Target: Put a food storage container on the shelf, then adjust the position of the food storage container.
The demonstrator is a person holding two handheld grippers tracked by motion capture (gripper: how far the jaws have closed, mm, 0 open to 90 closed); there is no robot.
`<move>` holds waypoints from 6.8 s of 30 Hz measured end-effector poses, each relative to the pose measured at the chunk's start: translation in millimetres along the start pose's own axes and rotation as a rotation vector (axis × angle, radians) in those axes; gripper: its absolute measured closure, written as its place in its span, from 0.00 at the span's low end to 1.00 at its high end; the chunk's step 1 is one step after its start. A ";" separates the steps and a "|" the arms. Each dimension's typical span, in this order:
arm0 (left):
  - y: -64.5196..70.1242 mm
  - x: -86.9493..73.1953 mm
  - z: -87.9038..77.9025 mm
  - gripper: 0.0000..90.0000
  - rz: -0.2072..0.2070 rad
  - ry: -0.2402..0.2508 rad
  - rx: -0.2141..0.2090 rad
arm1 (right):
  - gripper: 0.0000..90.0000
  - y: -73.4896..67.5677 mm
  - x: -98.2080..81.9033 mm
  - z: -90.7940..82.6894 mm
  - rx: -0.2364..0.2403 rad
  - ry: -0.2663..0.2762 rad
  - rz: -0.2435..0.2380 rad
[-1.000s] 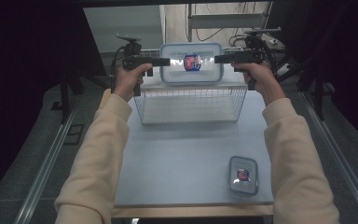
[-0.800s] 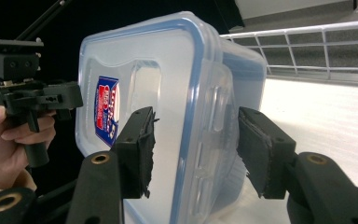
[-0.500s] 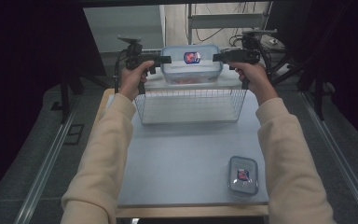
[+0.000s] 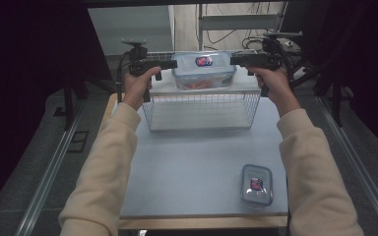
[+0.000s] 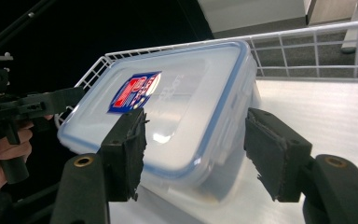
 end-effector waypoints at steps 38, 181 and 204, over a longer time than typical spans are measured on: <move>12.8 -59.4 14.5 1.00 0.117 -0.134 0.039 | 0.39 -4.0 -62.5 -42.1 0.075 -0.003 -0.047; -55.7 -264.1 -46.5 0.31 0.067 -0.206 0.154 | 0.99 -42.5 -324.4 -64.8 0.128 -0.407 -0.248; -59.8 -261.7 -52.4 0.31 0.060 -0.185 0.170 | 0.99 -67.2 -320.8 -28.3 0.190 -0.397 -0.279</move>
Point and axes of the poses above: each handheld gripper's, and its own axes: z roughly forward along the jaws, x roughly out of its top, y roughly to its right, the point moved 1 cm from there along z, roughly forward along the jaws, and after that the axes turned 10 degrees about -z, right-handed, at the moved point
